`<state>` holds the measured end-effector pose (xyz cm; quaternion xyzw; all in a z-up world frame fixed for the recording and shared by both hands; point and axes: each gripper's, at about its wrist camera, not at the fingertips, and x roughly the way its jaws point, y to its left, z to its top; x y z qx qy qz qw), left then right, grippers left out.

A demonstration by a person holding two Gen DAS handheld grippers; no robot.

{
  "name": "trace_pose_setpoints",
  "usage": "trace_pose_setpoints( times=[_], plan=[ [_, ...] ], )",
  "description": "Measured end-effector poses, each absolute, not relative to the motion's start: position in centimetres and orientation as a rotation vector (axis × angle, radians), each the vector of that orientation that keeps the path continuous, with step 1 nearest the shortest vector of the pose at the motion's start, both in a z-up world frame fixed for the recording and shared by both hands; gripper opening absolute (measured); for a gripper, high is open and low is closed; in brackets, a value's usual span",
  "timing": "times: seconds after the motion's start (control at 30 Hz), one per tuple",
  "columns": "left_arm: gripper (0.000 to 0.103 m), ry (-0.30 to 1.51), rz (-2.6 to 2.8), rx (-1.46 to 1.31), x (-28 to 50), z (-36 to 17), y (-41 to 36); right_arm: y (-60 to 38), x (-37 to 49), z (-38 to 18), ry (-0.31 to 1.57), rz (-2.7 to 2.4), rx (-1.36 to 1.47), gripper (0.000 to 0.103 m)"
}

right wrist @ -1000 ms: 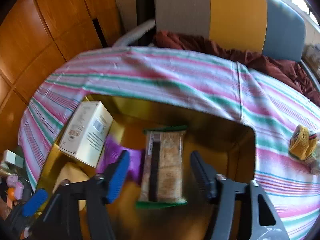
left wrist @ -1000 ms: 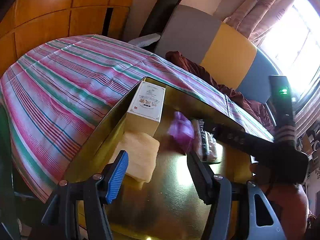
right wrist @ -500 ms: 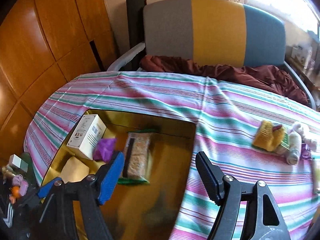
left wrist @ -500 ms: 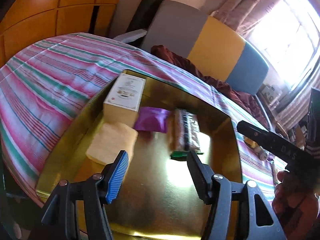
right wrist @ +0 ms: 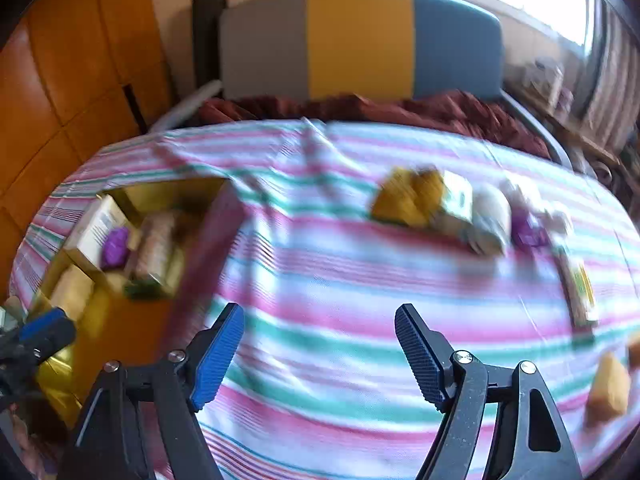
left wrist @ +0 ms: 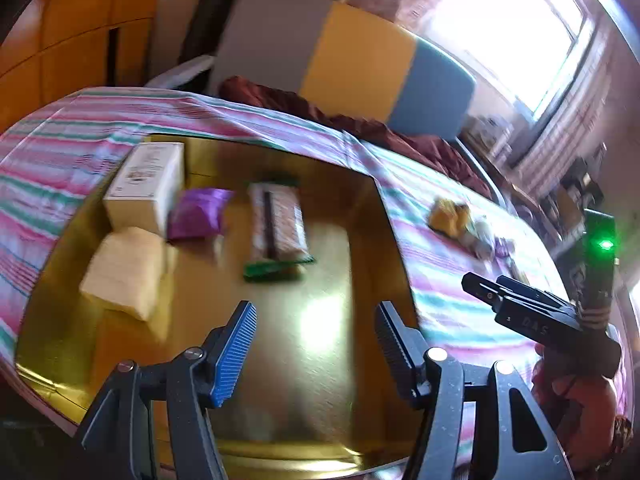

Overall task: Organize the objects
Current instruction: 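Move both tools back to the cloth and grasp the WEIDA cracker packet with the right gripper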

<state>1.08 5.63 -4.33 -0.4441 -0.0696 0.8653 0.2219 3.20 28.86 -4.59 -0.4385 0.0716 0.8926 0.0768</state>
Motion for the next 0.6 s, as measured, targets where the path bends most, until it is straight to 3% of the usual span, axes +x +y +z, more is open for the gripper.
trace_pose_setpoints(
  times=[0.33, 0.47, 0.6],
  plan=[
    [0.062, -0.048, 2.257, -1.184, 4.0, -3.8, 10.9, 38.7, 10.4, -5.7, 0.297, 2.467, -1.196, 0.079],
    [0.062, -0.005, 2.213, -1.155, 4.7, -3.4, 12.7, 43.5, 14.0, -4.7, 0.31, 2.335, -1.053, 0.088],
    [0.062, 0.017, 2.185, -1.157, 5.2, -3.3, 13.9, 48.7, 16.5, -5.2, 0.351, 2.172, -0.996, 0.09]
  ],
)
